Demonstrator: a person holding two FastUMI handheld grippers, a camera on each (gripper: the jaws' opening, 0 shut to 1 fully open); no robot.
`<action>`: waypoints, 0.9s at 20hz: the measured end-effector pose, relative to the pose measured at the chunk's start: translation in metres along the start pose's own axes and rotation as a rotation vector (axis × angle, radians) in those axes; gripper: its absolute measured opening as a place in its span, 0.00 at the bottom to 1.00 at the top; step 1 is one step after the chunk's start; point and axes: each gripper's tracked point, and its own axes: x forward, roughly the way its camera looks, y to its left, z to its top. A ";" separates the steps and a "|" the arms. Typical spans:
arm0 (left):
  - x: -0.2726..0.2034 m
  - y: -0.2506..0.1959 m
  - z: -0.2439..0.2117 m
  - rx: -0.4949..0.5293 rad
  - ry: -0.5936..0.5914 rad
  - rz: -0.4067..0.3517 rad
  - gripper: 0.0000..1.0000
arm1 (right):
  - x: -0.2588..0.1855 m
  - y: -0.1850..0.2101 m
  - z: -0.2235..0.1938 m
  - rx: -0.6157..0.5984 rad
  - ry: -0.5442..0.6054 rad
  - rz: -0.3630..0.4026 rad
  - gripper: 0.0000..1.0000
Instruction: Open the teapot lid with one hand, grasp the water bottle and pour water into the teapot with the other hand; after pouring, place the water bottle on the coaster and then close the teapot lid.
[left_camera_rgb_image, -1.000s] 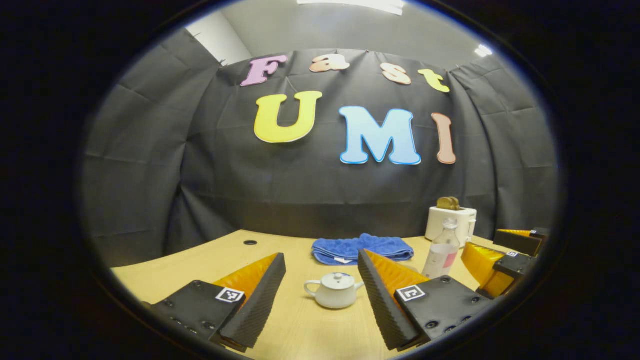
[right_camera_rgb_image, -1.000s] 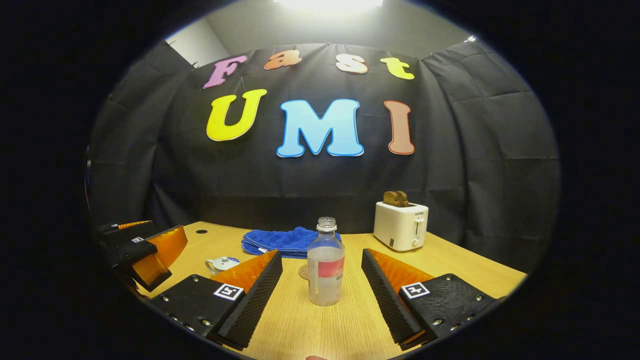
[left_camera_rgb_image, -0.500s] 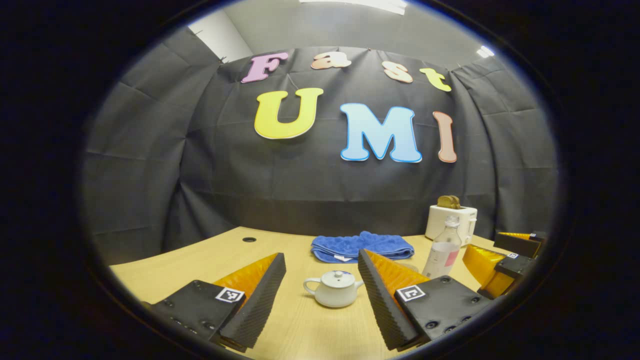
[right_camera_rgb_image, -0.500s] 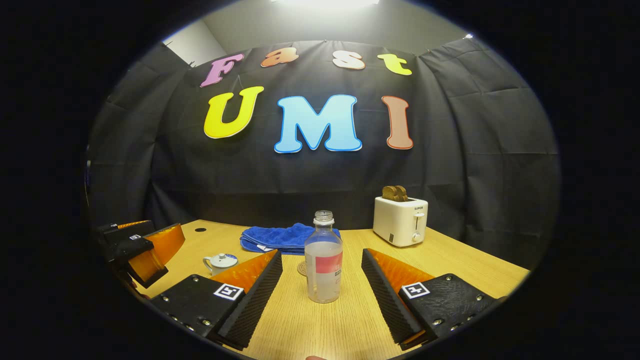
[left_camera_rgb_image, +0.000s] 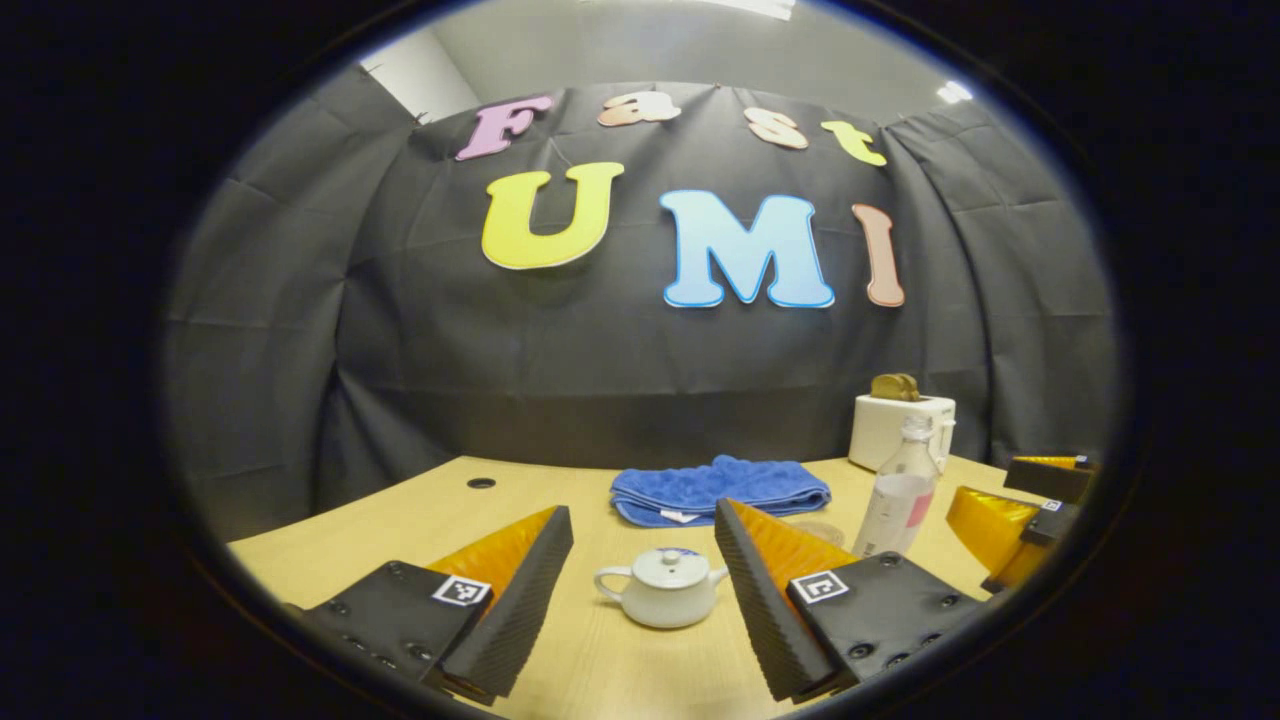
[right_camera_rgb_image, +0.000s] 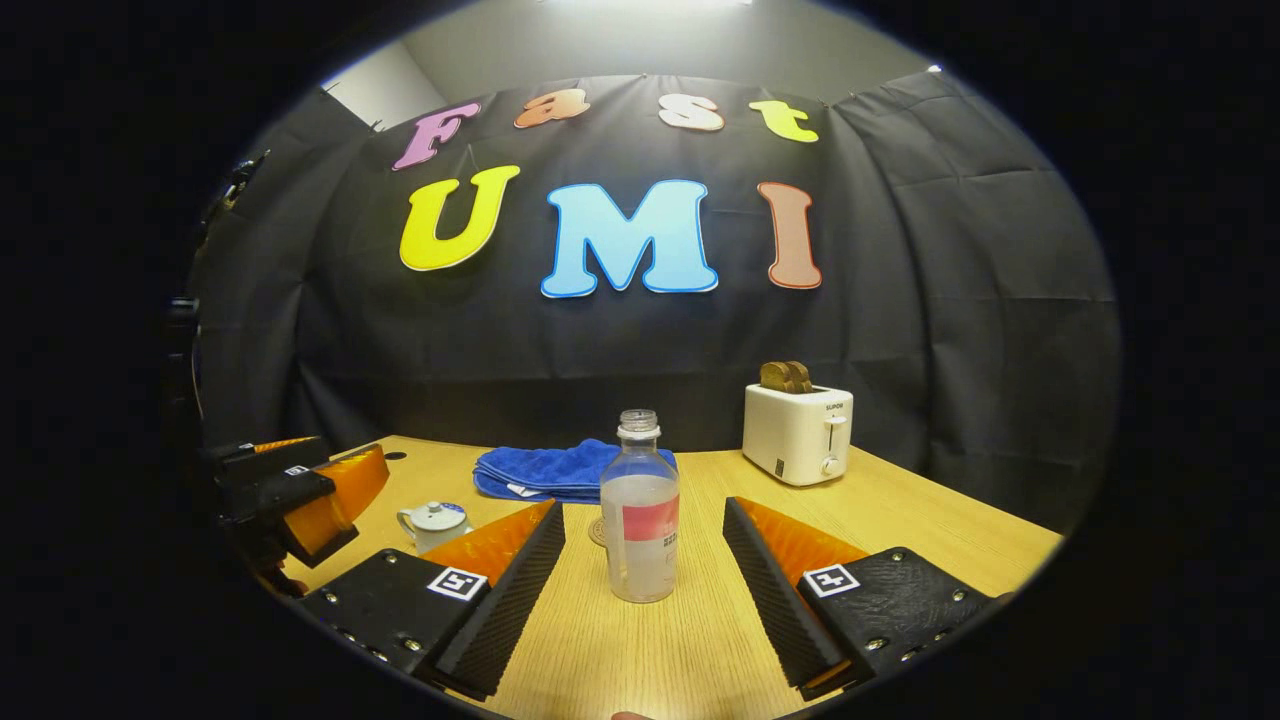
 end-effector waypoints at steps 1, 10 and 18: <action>0.006 0.000 -0.002 -0.001 0.003 0.000 0.94 | 0.001 -0.001 -0.001 -0.002 0.003 -0.002 1.00; 0.039 0.012 -0.026 0.003 0.043 -0.002 0.94 | 0.001 -0.013 -0.008 0.008 0.021 -0.043 0.99; 0.054 -0.005 -0.036 -0.020 0.053 -0.081 0.94 | 0.007 -0.011 -0.018 -0.001 0.038 -0.057 0.99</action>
